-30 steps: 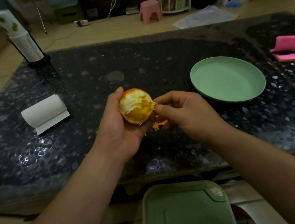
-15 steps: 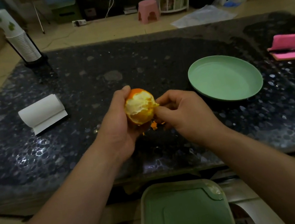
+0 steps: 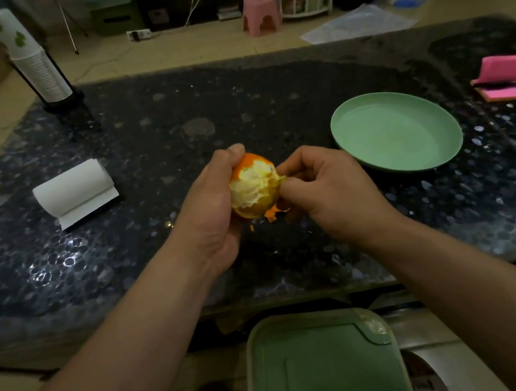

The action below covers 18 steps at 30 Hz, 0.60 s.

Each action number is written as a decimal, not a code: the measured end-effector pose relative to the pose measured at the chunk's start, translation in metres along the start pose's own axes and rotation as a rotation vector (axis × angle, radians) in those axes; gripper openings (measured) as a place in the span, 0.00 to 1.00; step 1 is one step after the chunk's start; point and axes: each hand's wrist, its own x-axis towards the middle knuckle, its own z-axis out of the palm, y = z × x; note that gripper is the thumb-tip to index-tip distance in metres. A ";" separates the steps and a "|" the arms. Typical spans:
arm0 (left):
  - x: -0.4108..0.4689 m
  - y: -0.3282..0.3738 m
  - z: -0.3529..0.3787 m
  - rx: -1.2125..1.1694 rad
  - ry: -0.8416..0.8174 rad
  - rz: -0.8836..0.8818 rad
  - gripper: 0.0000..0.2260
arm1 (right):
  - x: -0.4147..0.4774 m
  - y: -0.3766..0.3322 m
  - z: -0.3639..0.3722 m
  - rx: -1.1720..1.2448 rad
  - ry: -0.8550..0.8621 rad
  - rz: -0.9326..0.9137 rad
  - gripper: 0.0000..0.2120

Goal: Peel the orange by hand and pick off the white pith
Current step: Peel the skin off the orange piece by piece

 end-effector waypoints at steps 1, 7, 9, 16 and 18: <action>-0.001 0.001 0.000 -0.006 0.000 -0.011 0.10 | 0.000 0.000 0.000 0.040 -0.011 0.013 0.04; -0.001 0.003 -0.004 -0.082 -0.003 -0.083 0.14 | 0.004 0.002 -0.002 0.253 -0.077 0.089 0.03; 0.000 0.004 -0.005 -0.098 0.016 -0.091 0.14 | 0.004 0.002 -0.004 0.290 -0.122 0.104 0.05; 0.001 0.004 -0.006 -0.117 0.021 -0.101 0.15 | 0.003 0.001 -0.007 0.234 -0.130 0.090 0.09; 0.000 0.003 -0.004 -0.121 0.023 -0.101 0.15 | 0.004 0.001 -0.007 0.209 -0.116 0.086 0.08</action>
